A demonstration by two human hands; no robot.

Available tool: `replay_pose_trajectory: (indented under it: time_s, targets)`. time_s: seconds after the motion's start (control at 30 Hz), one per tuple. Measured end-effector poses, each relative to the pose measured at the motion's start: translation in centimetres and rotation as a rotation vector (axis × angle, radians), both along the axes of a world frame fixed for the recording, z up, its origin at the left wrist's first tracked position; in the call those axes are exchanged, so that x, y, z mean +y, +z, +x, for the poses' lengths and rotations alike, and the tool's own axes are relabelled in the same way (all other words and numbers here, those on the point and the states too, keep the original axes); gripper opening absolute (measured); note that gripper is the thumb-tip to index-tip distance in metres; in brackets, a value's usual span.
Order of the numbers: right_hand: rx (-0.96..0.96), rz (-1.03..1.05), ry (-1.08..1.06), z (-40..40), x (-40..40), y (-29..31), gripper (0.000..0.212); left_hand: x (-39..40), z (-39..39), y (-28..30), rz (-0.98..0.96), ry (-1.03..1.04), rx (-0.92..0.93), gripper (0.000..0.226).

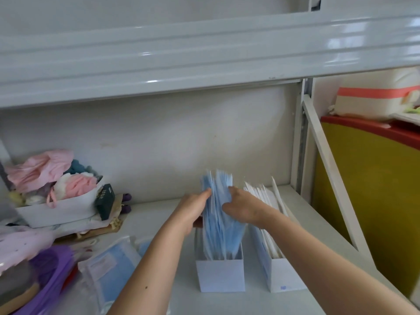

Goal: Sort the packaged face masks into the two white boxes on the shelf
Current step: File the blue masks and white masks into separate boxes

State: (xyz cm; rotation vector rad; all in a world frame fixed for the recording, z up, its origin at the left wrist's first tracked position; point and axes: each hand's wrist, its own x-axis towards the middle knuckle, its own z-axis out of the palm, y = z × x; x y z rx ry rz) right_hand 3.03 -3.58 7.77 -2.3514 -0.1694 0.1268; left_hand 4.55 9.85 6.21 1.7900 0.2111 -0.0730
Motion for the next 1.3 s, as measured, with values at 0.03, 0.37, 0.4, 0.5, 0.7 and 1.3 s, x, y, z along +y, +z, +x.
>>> replay_pose_trajectory:
  time_s: [0.03, 0.37, 0.4, 0.5, 0.7, 1.3]
  targets:
    - [0.042, 0.029, -0.003, -0.1, 0.1, -0.4, 0.024, 0.1, -0.1, -0.6, 0.004, -0.011, 0.038, 0.036]
    - [0.19, 0.08, -0.078, 3.0, 1.1, -0.6, 0.009, -0.1, 2.2, -0.7, -0.004, -0.009, 0.146, 0.039]
    - [0.184, 0.068, -0.083, 3.4, 1.1, -1.1, 0.009, -0.2, 2.6, -0.9, 0.0, -0.013, 0.143, 0.041]
    - [0.175, 0.058, -0.059, 4.4, 1.3, -3.2, 0.017, -0.4, 2.9, -2.0, -0.003, -0.016, 0.124, 0.048]
    - [0.067, -0.092, -0.023, 4.7, 1.5, -3.2, 0.022, -0.2, 3.6, -2.7, -0.03, 0.006, -0.006, 0.038]
    - [0.083, -0.171, -0.096, 3.2, 1.6, -5.4, 0.057, 0.9, 2.6, -5.4, 0.368, 0.069, -0.09, 0.054]
